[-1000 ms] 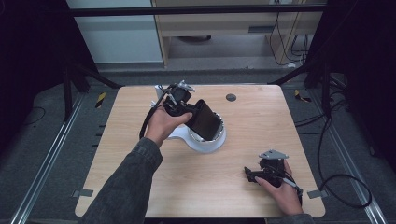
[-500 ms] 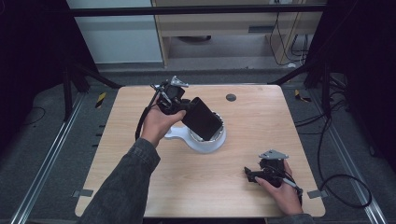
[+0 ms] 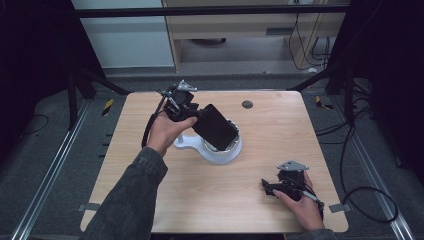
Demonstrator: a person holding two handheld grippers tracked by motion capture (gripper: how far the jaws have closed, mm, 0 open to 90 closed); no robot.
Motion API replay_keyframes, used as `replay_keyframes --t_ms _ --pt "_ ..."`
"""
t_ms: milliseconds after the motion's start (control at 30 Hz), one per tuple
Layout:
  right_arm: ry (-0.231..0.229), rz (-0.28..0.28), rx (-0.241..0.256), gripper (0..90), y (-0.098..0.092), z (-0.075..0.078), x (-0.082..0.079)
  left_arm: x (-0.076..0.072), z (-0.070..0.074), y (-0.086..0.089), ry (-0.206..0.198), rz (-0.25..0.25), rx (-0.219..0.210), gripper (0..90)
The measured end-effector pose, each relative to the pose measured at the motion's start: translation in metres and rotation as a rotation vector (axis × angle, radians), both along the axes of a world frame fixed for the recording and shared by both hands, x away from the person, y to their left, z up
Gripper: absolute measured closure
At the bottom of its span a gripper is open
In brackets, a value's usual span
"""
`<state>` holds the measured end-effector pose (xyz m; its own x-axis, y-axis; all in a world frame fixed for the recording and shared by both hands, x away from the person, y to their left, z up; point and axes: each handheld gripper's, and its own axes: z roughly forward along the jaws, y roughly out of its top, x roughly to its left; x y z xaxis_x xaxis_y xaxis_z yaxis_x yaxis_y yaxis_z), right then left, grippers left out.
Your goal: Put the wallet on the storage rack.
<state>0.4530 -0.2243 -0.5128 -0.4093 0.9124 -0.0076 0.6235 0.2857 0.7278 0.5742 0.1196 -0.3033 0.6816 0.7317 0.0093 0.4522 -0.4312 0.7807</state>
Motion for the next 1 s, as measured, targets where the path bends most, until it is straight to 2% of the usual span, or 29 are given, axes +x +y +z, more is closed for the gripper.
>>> replay_keyframes --t_ms 300,733,867,1000 --pt "0.002 -0.002 0.002 2.9 0.000 0.000 0.000 -0.004 0.006 0.003 -0.024 -0.003 -0.018 56.4" --pt "0.001 0.000 0.003 2.9 0.000 0.000 0.000 -0.006 0.008 0.003 -0.033 -0.017 -0.013 57.7" --pt "0.001 0.002 0.003 2.9 0.000 0.000 0.000 -0.011 0.010 0.002 -0.038 -0.027 -0.019 56.5" --pt "0.001 0.001 0.003 2.8 0.001 0.000 0.000 -0.017 0.013 0.003 -0.039 -0.043 -0.002 52.5"
